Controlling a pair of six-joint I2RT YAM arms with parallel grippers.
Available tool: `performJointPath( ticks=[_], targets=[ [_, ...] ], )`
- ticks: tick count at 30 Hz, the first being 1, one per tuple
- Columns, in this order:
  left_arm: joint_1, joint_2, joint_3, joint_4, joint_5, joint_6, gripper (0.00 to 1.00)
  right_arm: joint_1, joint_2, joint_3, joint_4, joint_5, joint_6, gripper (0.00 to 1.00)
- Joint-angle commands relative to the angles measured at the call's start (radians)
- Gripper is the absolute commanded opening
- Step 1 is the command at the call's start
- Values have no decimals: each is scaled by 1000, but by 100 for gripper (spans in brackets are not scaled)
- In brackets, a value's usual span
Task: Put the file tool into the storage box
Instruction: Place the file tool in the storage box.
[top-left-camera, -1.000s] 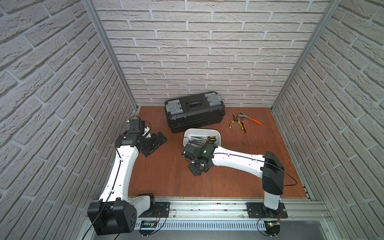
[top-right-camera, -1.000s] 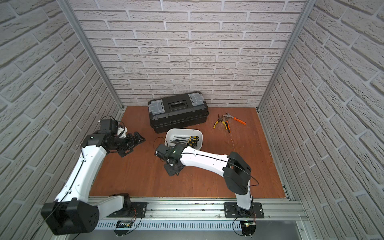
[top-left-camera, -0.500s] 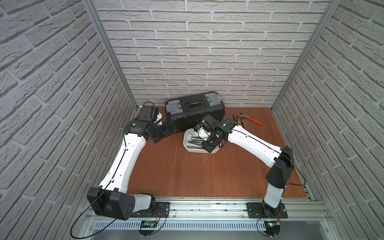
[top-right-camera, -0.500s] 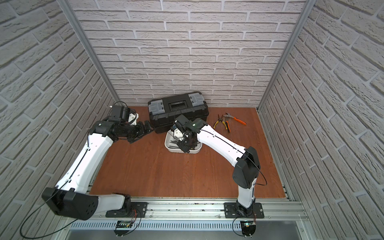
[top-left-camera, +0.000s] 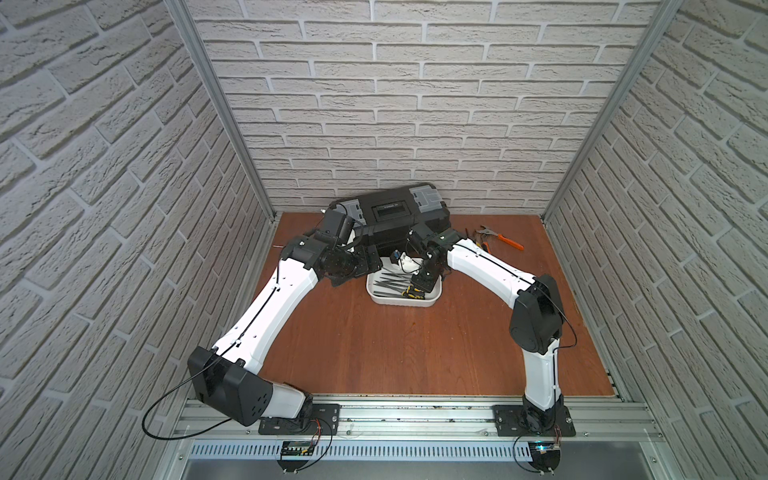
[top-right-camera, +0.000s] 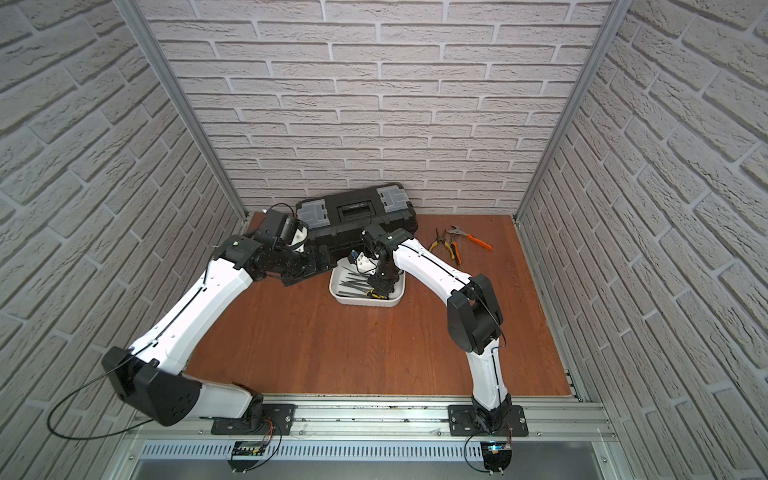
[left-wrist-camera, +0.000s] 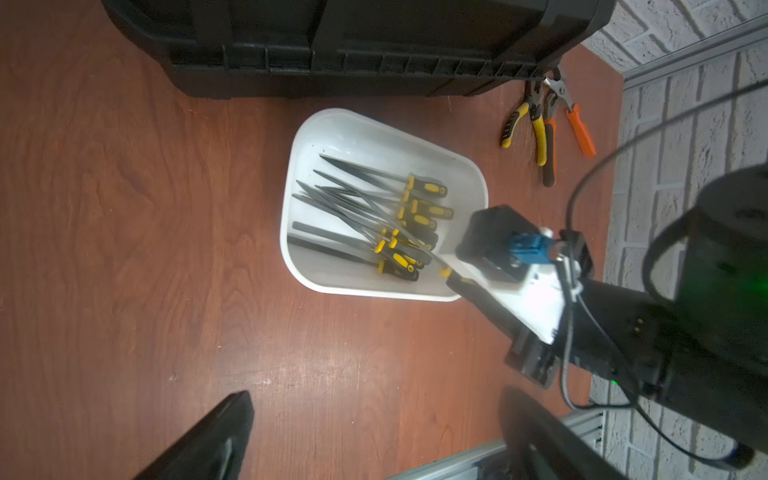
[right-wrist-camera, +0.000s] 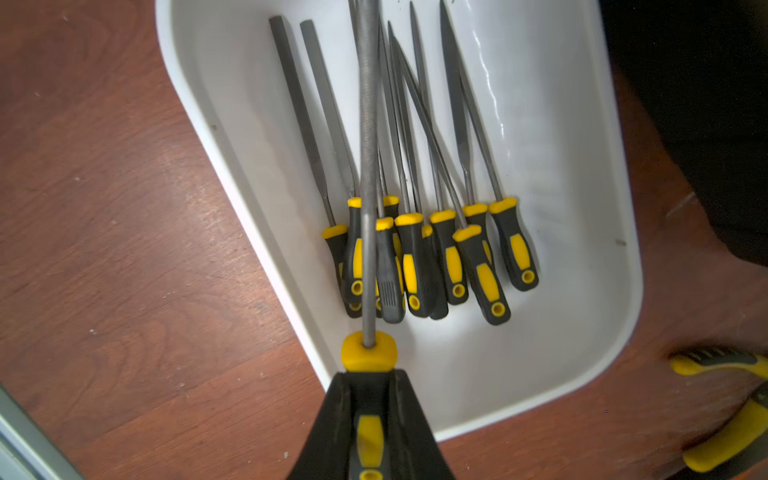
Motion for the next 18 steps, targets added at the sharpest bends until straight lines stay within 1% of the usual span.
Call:
performJointPath(
  ticks=[1, 6, 10, 12, 14, 15, 18],
  targets=[
    [-20, 9, -15, 30, -18, -20, 98, 4, 17, 2, 65, -2, -51, 7],
    [-49, 63, 7, 56, -7, -16, 98, 6, 29, -45, 135, -14, -52, 7],
    [-80, 123, 77, 31, -11, 36, 98, 6, 36, -79, 156, 2, -79, 8],
    [-99, 129, 96, 19, -27, 60, 98, 6, 34, -98, 168, 0, -104, 8],
    [-114, 119, 82, 15, -44, 68, 98, 5, 36, -117, 179, 9, -126, 10],
    [-120, 109, 62, 20, -47, 64, 98, 1, 31, -132, 195, 12, -125, 11],
    [-123, 68, -11, 52, -53, 47, 98, 0, 36, -136, 198, 8, -115, 22]
  ],
)
